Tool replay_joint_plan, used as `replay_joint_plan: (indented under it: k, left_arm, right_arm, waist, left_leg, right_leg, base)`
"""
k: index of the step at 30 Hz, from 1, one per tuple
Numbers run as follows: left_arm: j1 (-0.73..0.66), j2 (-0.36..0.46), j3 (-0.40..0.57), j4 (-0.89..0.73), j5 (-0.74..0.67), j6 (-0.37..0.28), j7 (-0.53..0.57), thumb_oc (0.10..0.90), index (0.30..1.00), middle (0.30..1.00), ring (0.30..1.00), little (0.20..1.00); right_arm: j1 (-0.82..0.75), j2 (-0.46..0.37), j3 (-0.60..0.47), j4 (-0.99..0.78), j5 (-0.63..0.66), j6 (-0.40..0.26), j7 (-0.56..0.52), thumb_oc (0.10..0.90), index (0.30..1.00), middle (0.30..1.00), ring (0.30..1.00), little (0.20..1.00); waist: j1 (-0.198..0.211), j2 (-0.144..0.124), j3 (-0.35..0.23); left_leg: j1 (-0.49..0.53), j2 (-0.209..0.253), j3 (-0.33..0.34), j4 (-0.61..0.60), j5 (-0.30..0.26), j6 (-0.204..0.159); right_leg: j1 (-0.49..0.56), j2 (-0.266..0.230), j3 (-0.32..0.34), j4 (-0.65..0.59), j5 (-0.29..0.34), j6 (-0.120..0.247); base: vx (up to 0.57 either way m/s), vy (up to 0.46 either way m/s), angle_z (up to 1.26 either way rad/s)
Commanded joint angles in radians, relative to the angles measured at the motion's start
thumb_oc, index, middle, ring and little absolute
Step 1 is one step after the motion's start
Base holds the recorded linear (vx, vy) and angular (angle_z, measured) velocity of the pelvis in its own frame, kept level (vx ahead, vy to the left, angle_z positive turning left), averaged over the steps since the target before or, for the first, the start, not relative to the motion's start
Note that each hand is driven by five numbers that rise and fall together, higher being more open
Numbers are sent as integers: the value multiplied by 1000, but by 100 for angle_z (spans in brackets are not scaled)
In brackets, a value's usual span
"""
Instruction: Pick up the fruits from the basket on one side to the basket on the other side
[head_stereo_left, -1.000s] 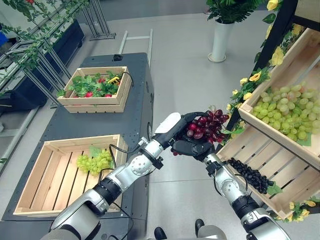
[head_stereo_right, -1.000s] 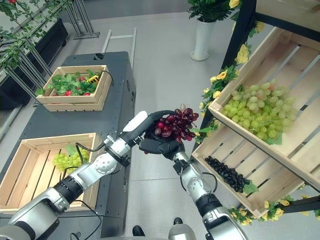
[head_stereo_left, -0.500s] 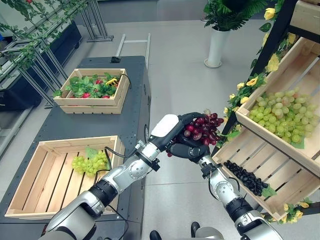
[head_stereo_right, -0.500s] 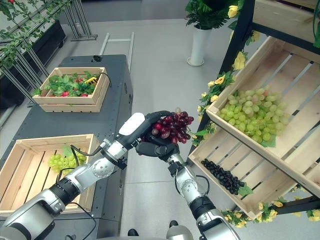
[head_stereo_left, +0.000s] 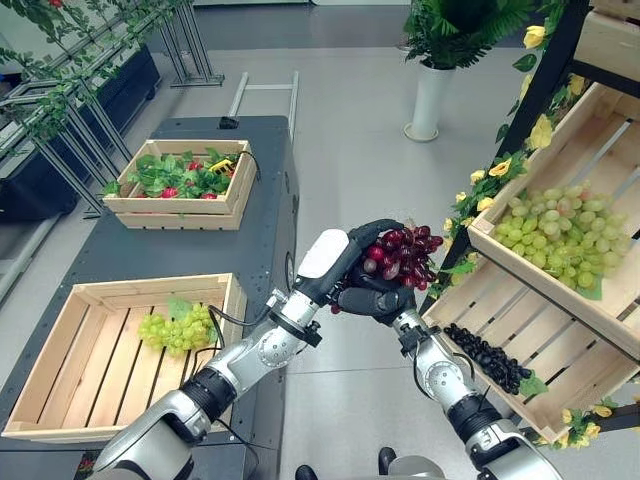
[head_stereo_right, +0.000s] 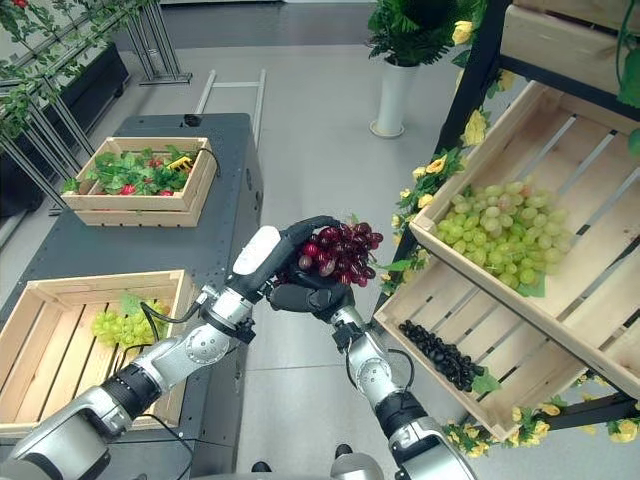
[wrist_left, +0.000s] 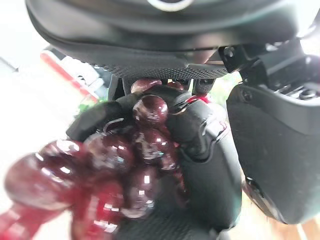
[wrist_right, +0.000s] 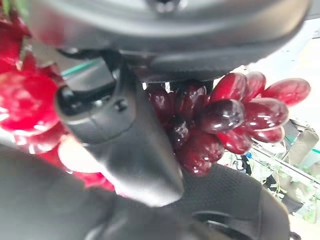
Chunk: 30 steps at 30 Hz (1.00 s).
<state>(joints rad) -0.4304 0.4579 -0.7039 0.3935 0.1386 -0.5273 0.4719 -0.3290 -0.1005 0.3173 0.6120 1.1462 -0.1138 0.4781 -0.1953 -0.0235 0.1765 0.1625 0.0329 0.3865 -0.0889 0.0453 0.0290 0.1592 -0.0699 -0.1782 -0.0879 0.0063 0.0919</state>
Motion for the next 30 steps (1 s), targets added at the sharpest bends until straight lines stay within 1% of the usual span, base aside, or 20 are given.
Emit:
replay_joint_plan:
  k: [1, 2, 3, 6, 8, 11, 16, 21, 23, 24, 26, 27, 28, 29, 30]
  left_arm:
    - [-225, -51, 559, 82, -566, -15, 198, 800, 900, 900, 900, 900]
    - [-222, -60, 564, 81, -578, -12, 189, 800, 900, 900, 900, 900]
    - [-215, -80, 573, 75, -636, 8, 165, 800, 900, 900, 900, 900]
    - [-200, -101, 582, 56, -680, 35, 134, 800, 900, 900, 900, 900]
    - [-199, -107, 581, 45, -679, 45, 142, 800, 900, 900, 900, 900]
    - [-191, -111, 589, 33, -680, 44, 159, 800, 900, 900, 900, 900]
    - [-189, -103, 598, 24, -683, 52, 163, 800, 900, 900, 900, 900]
    - [-191, -88, 597, 30, -627, 38, 166, 800, 900, 900, 900, 900]
    - [-195, -68, 594, 29, -522, 20, 192, 800, 900, 900, 900, 900]
    - [-196, -64, 593, 29, -496, 17, 199, 800, 900, 900, 900, 900]
    - [-210, -26, 576, 25, -317, -5, 264, 800, 900, 900, 900, 900]
    - [-211, -25, 574, 25, -297, -6, 273, 800, 900, 900, 900, 900]
    - [-228, 20, 559, 11, -160, -14, 328, 800, 900, 900, 900, 900]
    - [-238, 44, 548, 3, -86, -12, 361, 800, 900, 900, 900, 900]
    - [-242, 51, 544, 1, -60, -12, 373, 800, 900, 900, 900, 900]
  right_arm:
    - [218, -109, -127, 166, 68, -39, -66, 400, 300, 300, 300, 300]
    - [217, -108, -129, 166, 66, -39, -68, 400, 300, 300, 300, 300]
    - [217, -104, -132, 164, 59, -39, -74, 400, 300, 300, 300, 300]
    - [219, -103, -138, 161, 52, -38, -78, 400, 300, 300, 300, 300]
    - [217, -101, -139, 163, 49, -41, -81, 400, 300, 300, 300, 300]
    - [212, -101, -143, 176, 45, -44, -76, 400, 300, 300, 300, 300]
    - [212, -101, -141, 172, 45, -43, -83, 400, 300, 300, 300, 300]
    - [211, -102, -137, 172, 49, -42, -87, 400, 300, 300, 300, 300]
    - [212, -103, -138, 177, 51, -42, -83, 400, 300, 300, 300, 300]
    - [211, -103, -138, 178, 51, -42, -82, 400, 300, 300, 300, 300]
    - [217, -106, -134, 178, 57, -39, -79, 400, 300, 300, 300, 300]
    - [217, -106, -134, 179, 57, -40, -79, 400, 300, 300, 300, 300]
    - [228, -111, -134, 180, 61, -38, -70, 400, 300, 300, 300, 300]
    - [233, -114, -133, 181, 63, -38, -66, 400, 300, 300, 300, 300]
    - [233, -114, -133, 181, 64, -38, -66, 400, 300, 300, 300, 300]
  waist:
    - [43, 40, -96]
    - [43, 40, -96]
    - [43, 39, -95]
    - [44, 39, -93]
    - [45, 39, -92]
    - [50, 40, -92]
    - [55, 40, -93]
    - [58, 40, -93]
    - [60, 40, -95]
    - [60, 40, -95]
    - [60, 40, -96]
    - [60, 39, -96]
    - [59, 40, -97]
    - [58, 40, -98]
    - [58, 40, -98]
  left_leg:
    - [49, 7, -40, 2, -140, -60]
    - [50, 7, -40, 2, -140, -60]
    - [51, 7, -42, 2, -140, -60]
    - [51, 7, -44, 2, -139, -60]
    - [50, 6, -48, 2, -139, -59]
    - [50, 6, -54, 2, -139, -58]
    - [48, 4, -58, 2, -139, -57]
    - [48, 3, -60, 2, -140, -55]
    - [48, 3, -61, 2, -141, -54]
    - [48, 3, -61, 2, -141, -54]
    - [48, 3, -57, 2, -141, -54]
    - [48, 2, -57, 2, -141, -54]
    - [49, 3, -53, 2, -141, -53]
    - [48, 2, -52, 2, -141, -53]
    - [48, 2, -51, 2, -141, -53]
  right_leg:
    - [-4, 40, -48, 7, -61, -5]
    - [-3, 40, -47, 7, -61, -5]
    - [-1, 41, -47, 7, -61, -6]
    - [1, 41, -47, 4, -60, -5]
    - [1, 42, -46, 3, -58, -6]
    - [3, 42, -47, 1, -58, -6]
    - [3, 42, -49, 1, -58, -6]
    - [4, 41, -51, 1, -59, -6]
    - [5, 41, -52, 1, -59, -6]
    - [5, 41, -52, 1, -59, -6]
    - [4, 40, -51, 1, -58, -5]
    - [4, 40, -51, 1, -58, -5]
    - [4, 40, -51, 1, -58, -4]
    - [3, 40, -51, 1, -57, -4]
    - [3, 40, -50, 1, -57, -4]
  base:
    - [0, 0, 0]
    - [0, 0, 0]
    - [0, 0, 0]
    - [0, 0, 0]
    - [0, 0, 0]
    - [0, 0, 0]
    - [0, 0, 0]
    - [0, 0, 0]
    - [0, 0, 0]
    - [0, 0, 0]
    - [0, 0, 0]
    - [0, 0, 0]
    - [0, 0, 0]
    - [0, 0, 0]
    - [0, 0, 0]
